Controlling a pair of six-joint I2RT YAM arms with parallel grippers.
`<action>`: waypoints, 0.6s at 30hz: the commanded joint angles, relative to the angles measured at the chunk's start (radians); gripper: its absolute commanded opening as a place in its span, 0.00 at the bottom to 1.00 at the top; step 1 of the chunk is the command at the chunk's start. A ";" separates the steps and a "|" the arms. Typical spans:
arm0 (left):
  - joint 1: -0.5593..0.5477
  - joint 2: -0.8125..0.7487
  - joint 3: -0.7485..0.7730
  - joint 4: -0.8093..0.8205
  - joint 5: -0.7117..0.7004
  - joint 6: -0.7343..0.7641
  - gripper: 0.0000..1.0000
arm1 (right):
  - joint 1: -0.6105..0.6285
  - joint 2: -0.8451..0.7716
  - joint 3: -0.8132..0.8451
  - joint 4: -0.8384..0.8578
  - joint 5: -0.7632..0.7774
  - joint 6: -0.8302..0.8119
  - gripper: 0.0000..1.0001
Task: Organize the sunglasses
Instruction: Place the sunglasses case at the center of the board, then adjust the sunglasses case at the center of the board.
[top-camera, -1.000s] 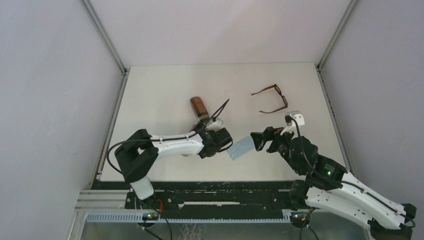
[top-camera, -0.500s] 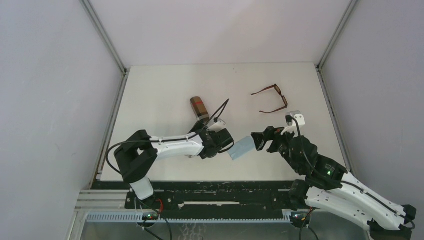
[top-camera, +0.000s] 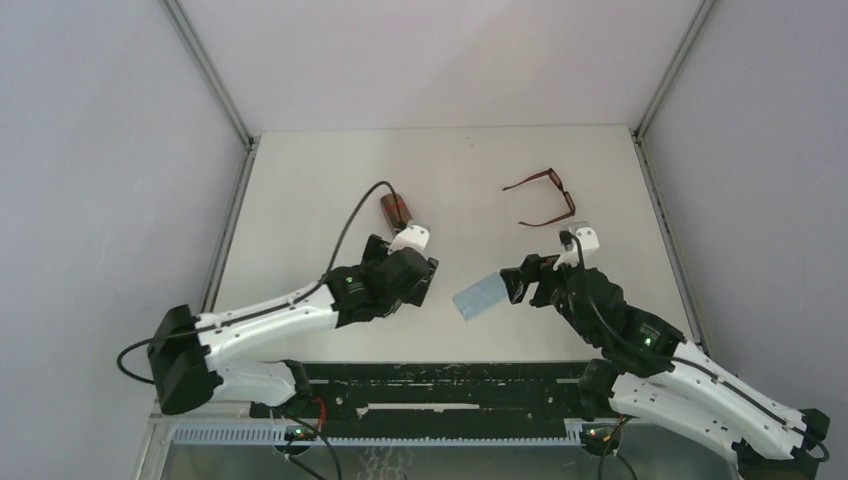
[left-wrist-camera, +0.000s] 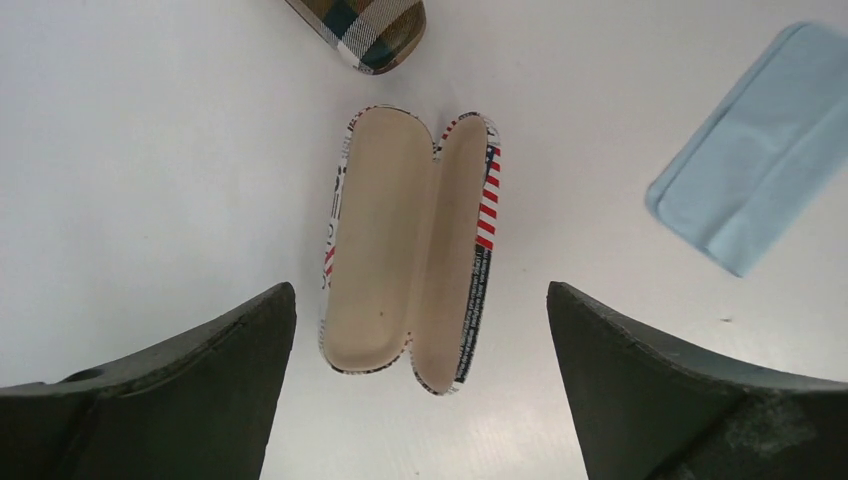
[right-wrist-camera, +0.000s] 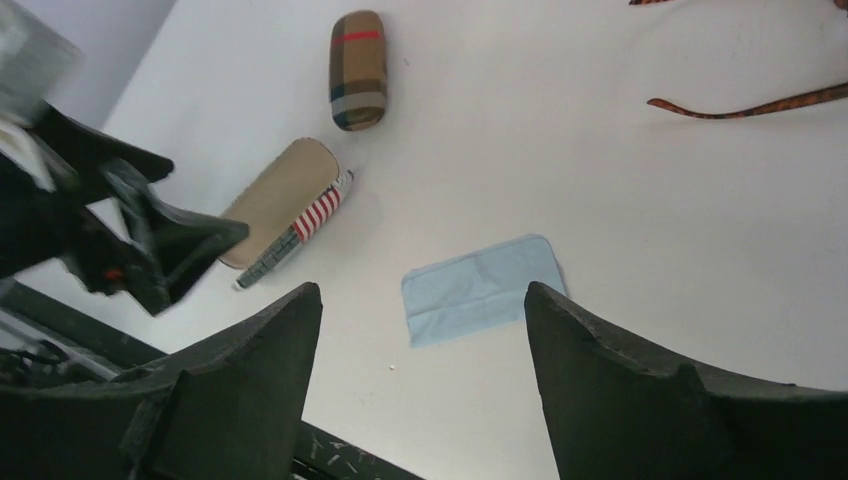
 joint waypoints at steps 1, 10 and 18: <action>0.038 -0.153 -0.086 0.054 0.060 -0.096 0.96 | -0.036 0.100 0.015 0.097 -0.150 -0.129 0.73; 0.100 -0.458 -0.365 -0.019 0.070 -0.437 0.64 | -0.099 0.548 0.196 0.192 -0.396 -0.278 0.64; 0.172 -0.455 -0.500 0.016 0.166 -0.494 0.43 | -0.158 0.906 0.425 0.217 -0.440 -0.284 0.51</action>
